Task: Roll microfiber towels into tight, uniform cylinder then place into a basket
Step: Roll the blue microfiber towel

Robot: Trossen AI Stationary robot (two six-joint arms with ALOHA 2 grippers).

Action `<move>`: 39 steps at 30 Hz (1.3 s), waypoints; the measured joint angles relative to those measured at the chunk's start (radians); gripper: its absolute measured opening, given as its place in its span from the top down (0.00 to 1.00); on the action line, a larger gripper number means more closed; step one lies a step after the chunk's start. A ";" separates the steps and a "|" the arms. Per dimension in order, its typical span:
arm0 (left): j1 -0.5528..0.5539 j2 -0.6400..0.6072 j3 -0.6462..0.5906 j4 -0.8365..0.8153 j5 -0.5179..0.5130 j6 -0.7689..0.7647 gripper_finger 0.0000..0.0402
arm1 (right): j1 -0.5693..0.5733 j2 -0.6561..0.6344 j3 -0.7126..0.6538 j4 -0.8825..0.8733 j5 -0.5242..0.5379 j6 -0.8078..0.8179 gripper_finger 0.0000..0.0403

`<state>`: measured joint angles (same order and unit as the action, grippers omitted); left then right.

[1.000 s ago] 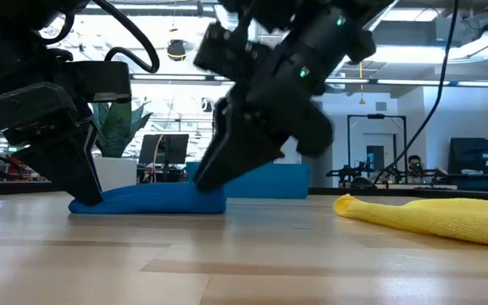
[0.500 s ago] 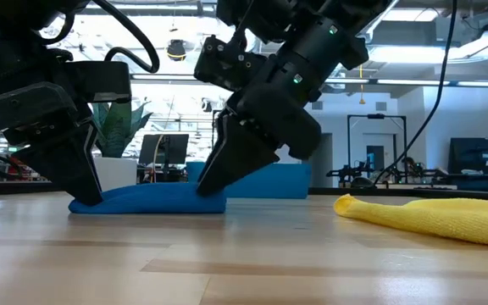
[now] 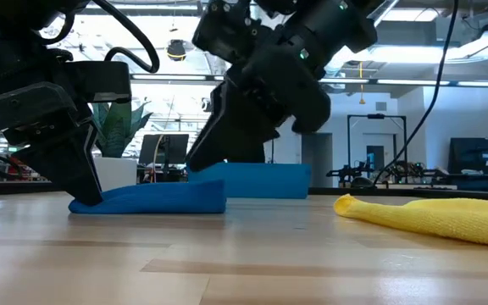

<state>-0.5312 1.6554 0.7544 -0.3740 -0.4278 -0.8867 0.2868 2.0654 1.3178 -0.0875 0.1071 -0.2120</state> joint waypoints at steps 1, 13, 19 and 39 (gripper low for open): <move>0.000 0.000 0.000 0.000 0.000 0.000 0.77 | 0.003 0.004 -0.002 -0.005 0.000 -0.004 0.64; 0.000 0.000 0.000 -0.001 0.004 0.000 0.77 | -0.041 0.062 -0.002 0.001 -0.001 0.028 0.66; 0.000 0.000 0.000 -0.002 0.010 0.000 0.77 | -0.053 0.079 0.002 0.006 -0.001 0.047 0.66; 0.000 0.001 -0.001 -0.002 0.018 0.025 0.49 | -0.072 0.081 0.002 -0.004 -0.001 0.109 0.78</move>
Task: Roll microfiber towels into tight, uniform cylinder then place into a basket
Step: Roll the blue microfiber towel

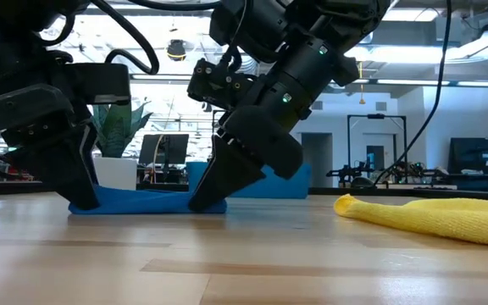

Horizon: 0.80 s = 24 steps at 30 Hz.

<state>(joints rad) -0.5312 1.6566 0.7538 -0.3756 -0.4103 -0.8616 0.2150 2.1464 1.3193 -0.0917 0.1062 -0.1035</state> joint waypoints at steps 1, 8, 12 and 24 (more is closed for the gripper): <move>0.000 0.000 0.000 0.000 -0.001 0.024 0.48 | 0.000 0.000 0.000 0.000 0.000 0.005 0.78; -0.016 0.004 0.062 -0.046 0.025 0.200 0.44 | -0.002 0.001 -0.001 -0.004 0.000 0.026 0.83; -0.037 0.004 0.145 -0.127 0.011 0.234 0.44 | -0.002 0.001 -0.001 -0.005 0.000 0.040 0.86; -0.117 0.013 0.183 -0.110 -0.153 0.360 0.44 | -0.002 0.001 -0.002 -0.005 0.000 0.052 0.88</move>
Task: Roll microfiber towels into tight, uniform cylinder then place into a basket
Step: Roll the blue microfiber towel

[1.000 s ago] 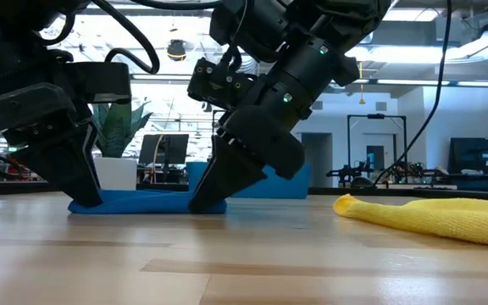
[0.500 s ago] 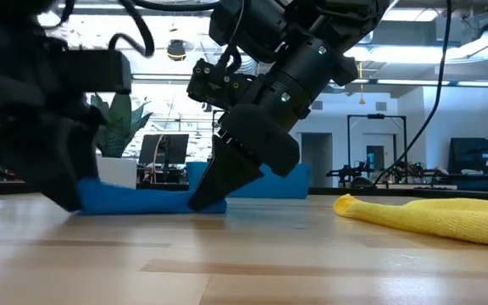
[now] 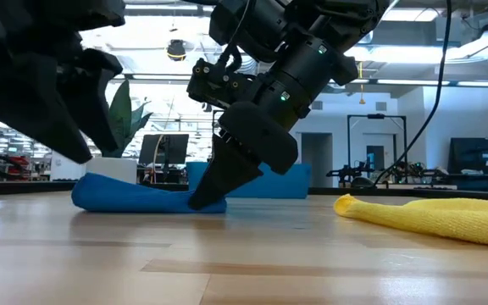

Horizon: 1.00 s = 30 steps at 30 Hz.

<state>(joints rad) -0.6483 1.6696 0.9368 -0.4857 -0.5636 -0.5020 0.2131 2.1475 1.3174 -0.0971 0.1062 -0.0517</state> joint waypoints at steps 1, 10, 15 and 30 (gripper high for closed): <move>0.000 0.005 -0.010 0.019 -0.002 0.014 0.44 | 0.000 0.000 0.000 0.000 0.000 0.000 0.88; 0.060 0.088 -0.031 0.049 0.031 -0.021 0.44 | 0.000 0.000 0.000 0.000 -0.001 0.000 0.88; 0.087 0.117 -0.026 0.028 0.051 -0.064 0.44 | 0.000 0.000 0.000 -0.002 -0.005 0.001 0.88; 0.118 0.127 -0.026 -0.061 0.027 -0.108 0.52 | 0.000 -0.004 0.000 -0.033 -0.146 -0.001 0.88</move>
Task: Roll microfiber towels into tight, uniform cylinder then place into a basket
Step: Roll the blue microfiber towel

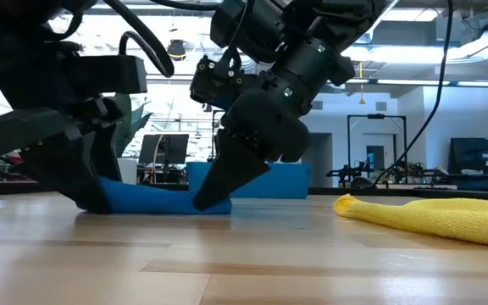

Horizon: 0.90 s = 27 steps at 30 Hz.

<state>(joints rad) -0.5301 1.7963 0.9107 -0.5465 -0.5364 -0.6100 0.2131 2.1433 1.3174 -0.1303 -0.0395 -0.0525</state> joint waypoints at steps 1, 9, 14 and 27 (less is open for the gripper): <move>0.003 0.000 0.000 0.000 0.002 0.006 0.55 | 0.000 0.000 0.000 0.000 -0.013 0.000 0.88; 0.015 0.001 -0.004 0.046 0.086 0.082 0.82 | 0.000 0.000 0.000 0.000 -0.024 0.002 0.88; 0.016 0.000 -0.004 0.051 0.136 0.081 0.96 | 0.000 -0.002 0.000 -0.010 -0.071 0.034 0.88; 0.031 -0.099 -0.007 0.190 0.545 -0.036 0.97 | 0.000 -0.029 -0.004 -0.005 -0.393 0.386 0.88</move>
<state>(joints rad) -0.4987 1.6978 0.9039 -0.3564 0.0082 -0.6458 0.2134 2.1147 1.3132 -0.1353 -0.4325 0.3333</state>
